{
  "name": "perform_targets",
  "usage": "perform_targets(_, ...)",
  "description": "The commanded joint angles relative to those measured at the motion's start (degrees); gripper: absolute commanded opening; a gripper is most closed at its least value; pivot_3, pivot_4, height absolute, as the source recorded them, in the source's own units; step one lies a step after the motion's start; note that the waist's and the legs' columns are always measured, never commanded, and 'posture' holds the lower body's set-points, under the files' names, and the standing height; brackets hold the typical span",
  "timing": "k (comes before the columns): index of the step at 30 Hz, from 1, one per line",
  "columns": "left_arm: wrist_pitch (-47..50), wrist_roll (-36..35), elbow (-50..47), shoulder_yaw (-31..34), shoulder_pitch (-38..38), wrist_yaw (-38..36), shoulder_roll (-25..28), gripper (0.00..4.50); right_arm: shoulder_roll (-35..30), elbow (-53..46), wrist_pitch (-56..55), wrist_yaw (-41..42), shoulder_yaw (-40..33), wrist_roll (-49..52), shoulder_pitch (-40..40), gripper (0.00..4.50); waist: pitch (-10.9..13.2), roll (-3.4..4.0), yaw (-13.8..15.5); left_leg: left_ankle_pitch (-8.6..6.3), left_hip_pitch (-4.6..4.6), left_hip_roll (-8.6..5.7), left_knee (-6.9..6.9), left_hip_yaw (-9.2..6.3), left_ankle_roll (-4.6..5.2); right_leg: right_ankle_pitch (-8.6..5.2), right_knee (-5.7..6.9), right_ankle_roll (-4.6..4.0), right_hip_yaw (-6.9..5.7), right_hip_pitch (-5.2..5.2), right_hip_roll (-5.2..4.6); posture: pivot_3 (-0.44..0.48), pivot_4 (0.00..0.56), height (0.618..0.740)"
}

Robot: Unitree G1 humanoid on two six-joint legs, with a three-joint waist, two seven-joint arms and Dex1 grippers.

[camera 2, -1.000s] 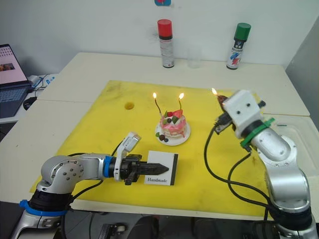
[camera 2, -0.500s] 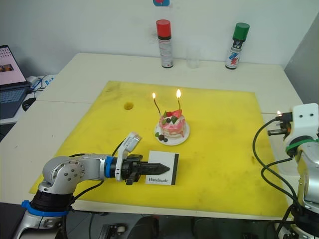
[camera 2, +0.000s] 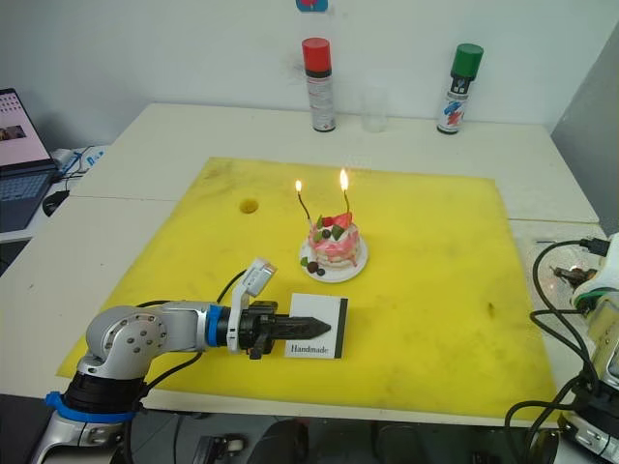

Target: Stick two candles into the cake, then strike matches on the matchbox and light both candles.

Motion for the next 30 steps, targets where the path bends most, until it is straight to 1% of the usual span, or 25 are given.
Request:
perform_targets(1, -0.4, -1.0, -1.0, 1.7, 0.2, -0.1, 0.2, 0.00, 0.5, -4.1, 0.5, -1.9, -3.6, 1.8, -2.1, 1.99, 0.0, 0.03, 0.0, 0.00, 0.00, 0.00, 0.00, 0.00, 0.00, 0.00, 0.01, 0.00, 0.00, 0.00, 0.00, 0.000, 0.150, 0.724)
perform_targets(3, -0.2, -1.0, -1.0, 1.9, 0.3, -0.1, 0.4, 0.00, 0.9, -6.2, -0.2, -2.4, -3.8, 2.3, -2.0, 2.73, 0.0, 0.06, -0.1, 0.00, 0.00, 0.00, 0.00, 0.00, 0.00, 0.00, 0.01, 0.00, -0.01, 0.00, 0.00, 0.000, 0.150, 0.724)
perform_targets(5, -0.1, -0.9, -0.9, 2.0, 0.3, -0.2, 0.6, 0.00, 0.9, -8.8, -1.3, -2.4, -3.5, 2.7, -1.9, 3.38, 0.0, 0.07, -0.2, 0.00, -0.01, 0.00, -0.01, -0.01, 0.00, 0.00, 0.00, 0.00, -0.01, 0.00, 0.00, 0.000, 0.150, 0.724)
perform_targets(8, 0.6, -1.1, -0.7, 2.5, 0.3, 0.2, 0.8, 0.00, -0.5, -14.2, -4.1, 0.6, -1.5, 4.9, -1.3, 4.48, 0.0, 0.09, -0.3, 0.00, -0.01, 0.00, -0.02, 0.00, 0.00, -0.01, -0.01, 0.01, 0.00, -0.01, 0.00, 0.000, 0.150, 0.724)
perform_targets(11, 3.3, -2.7, -0.6, 3.1, 0.1, 0.4, 1.6, 0.00, -4.3, -19.2, -7.2, 7.2, 2.2, 8.3, 1.2, 4.48, 0.0, 0.11, -0.4, 0.00, -0.01, 0.00, -0.03, 0.00, 0.00, -0.04, -0.01, 0.07, 0.00, -0.01, 0.00, 0.000, 0.150, 0.724)
perform_targets(14, 5.5, -3.6, -0.2, 3.4, -0.5, 0.8, 2.2, 0.00, -9.8, -21.4, -10.4, 16.4, 5.7, 12.3, 4.7, 4.48, 0.0, 0.14, -0.5, 0.00, -0.02, -0.01, -0.02, -0.01, 0.00, -0.15, -0.01, 0.26, -0.01, 0.01, -0.01, 0.000, 0.150, 0.724)
perform_targets(17, 7.8, -4.9, 0.3, 4.1, -1.0, 2.1, 2.1, 0.00, -14.6, -23.5, -11.8, 26.1, 7.3, 19.1, 8.1, 4.48, 0.0, 0.14, -0.5, 0.00, -0.01, 0.00, -0.02, -0.01, 0.01, -0.16, -0.03, 0.27, -0.03, 0.01, 0.00, 0.000, 0.150, 0.724)
perform_targets(21, 12.1, -6.6, 1.1, 5.6, -1.1, 6.4, 0.0, 0.00, -24.5, -31.1, -13.6, 42.3, 12.1, 27.5, 16.9, 4.48, 0.0, 0.14, -0.2, -0.01, -0.02, 0.00, -0.02, -0.04, 0.01, -0.17, -0.05, 0.28, -0.05, 0.03, -0.01, 0.000, 0.150, 0.724)
perform_targets(23, 14.2, -7.1, 1.9, 6.3, -1.7, 8.8, -1.4, 0.00, -28.3, -33.3, -16.3, 47.3, 14.5, 28.7, 20.1, 4.48, 0.1, 0.10, -0.2, -0.01, -0.02, 0.01, -0.02, -0.07, 0.01, -0.18, -0.08, 0.30, -0.09, 0.04, 0.00, 0.000, 0.150, 0.724)
perform_targets(25, 16.4, -6.7, 3.2, 7.0, -2.5, 12.0, -3.2, 0.00, -30.5, -34.4, -18.5, 49.9, 16.8, 29.6, 21.2, 4.48, 0.1, 0.07, -0.1, -0.01, -0.02, 0.00, 0.03, -0.08, 0.01, -0.17, -0.08, 0.33, -0.09, 0.07, 0.00, 0.000, 0.150, 0.724)
perform_targets(29, 18.6, -5.6, 4.1, 6.7, -4.2, 14.4, -4.6, 0.00, -31.6, -34.4, -21.7, 50.0, 21.2, 29.8, 19.9, 4.48, 0.1, 0.02, -0.2, 0.00, 0.03, -0.01, 0.10, -0.08, 0.01, -0.06, -0.08, 0.50, -0.05, 0.10, 0.00, 0.000, 0.150, 0.724)
perform_targets(30, 19.0, -5.2, 4.1, 6.3, -4.9, 14.8, -4.8, 0.28, -31.6, -34.1, -22.3, 49.6, 22.4, 29.5, 19.2, 4.50, 0.1, 0.02, -0.2, 0.00, 0.03, -0.01, 0.10, -0.08, 0.01, -0.05, -0.07, 0.51, -0.06, 0.10, 0.00, 0.000, 0.150, 0.724)
